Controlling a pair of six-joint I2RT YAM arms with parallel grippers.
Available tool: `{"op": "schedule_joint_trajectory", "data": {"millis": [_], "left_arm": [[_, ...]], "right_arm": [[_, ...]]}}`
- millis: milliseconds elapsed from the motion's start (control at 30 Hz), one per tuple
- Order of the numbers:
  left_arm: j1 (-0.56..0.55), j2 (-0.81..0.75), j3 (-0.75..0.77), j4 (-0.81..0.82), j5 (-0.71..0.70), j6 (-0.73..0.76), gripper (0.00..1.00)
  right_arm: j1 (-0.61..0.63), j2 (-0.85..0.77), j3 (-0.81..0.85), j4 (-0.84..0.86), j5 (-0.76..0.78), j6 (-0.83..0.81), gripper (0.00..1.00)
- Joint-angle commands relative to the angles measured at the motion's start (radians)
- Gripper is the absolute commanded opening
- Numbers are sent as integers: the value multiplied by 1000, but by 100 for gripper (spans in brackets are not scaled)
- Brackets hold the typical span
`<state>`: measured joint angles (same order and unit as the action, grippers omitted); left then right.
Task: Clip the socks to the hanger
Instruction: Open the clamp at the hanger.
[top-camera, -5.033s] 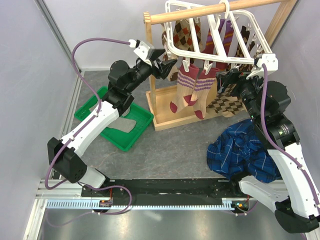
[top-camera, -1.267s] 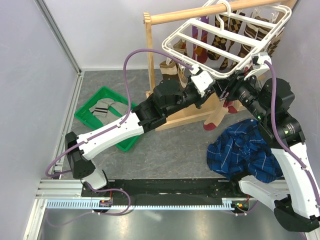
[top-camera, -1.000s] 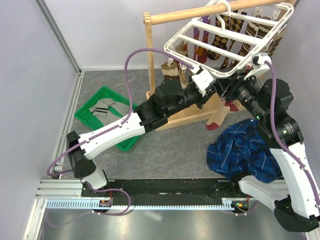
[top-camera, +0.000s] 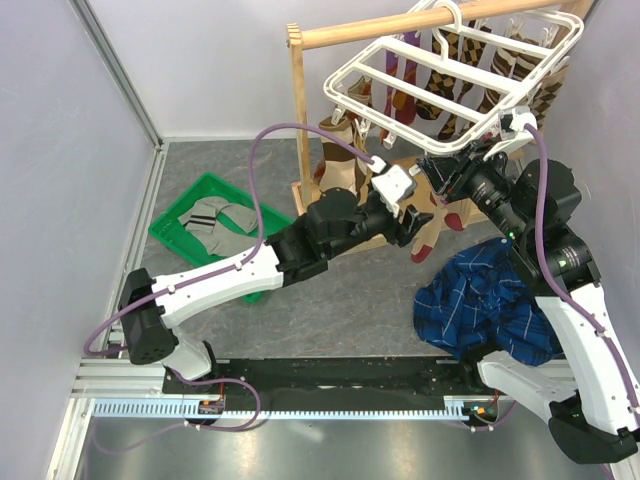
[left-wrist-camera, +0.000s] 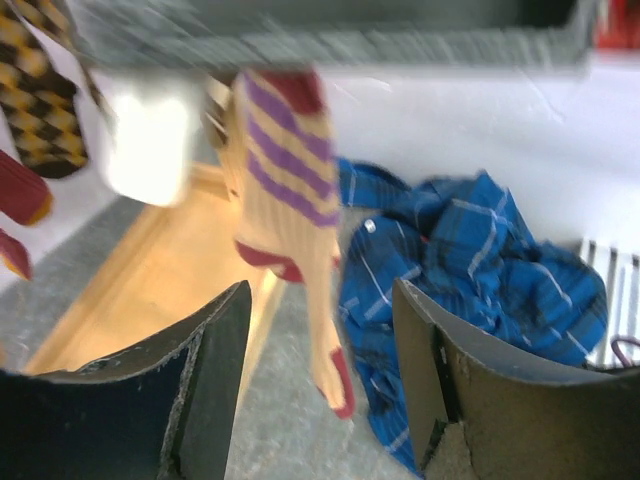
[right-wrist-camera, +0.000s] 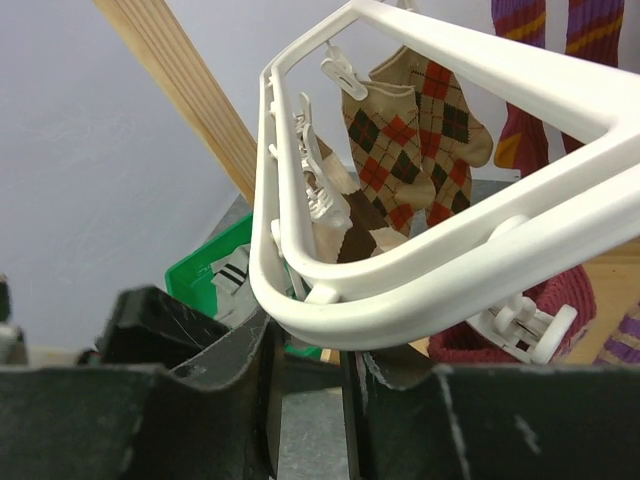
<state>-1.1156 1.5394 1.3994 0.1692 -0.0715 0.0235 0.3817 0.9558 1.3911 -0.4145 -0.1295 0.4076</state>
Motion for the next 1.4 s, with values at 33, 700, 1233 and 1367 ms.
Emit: {"op": "schedule_joint_trajectory", "data": {"millis": [33, 700, 1233, 1367], "left_arm": [[22, -84, -23, 154, 52, 91, 66], [26, 19, 128, 181, 85, 369, 49], [25, -15, 32, 165, 119, 299, 2], [25, -28, -10, 164, 116, 294, 2]], "right_arm": [[5, -17, -10, -7, -2, -1, 3], [5, 1, 28, -12, -9, -3, 4], [5, 70, 192, -43, 53, -23, 67], [5, 96, 236, -63, 77, -47, 73]]}}
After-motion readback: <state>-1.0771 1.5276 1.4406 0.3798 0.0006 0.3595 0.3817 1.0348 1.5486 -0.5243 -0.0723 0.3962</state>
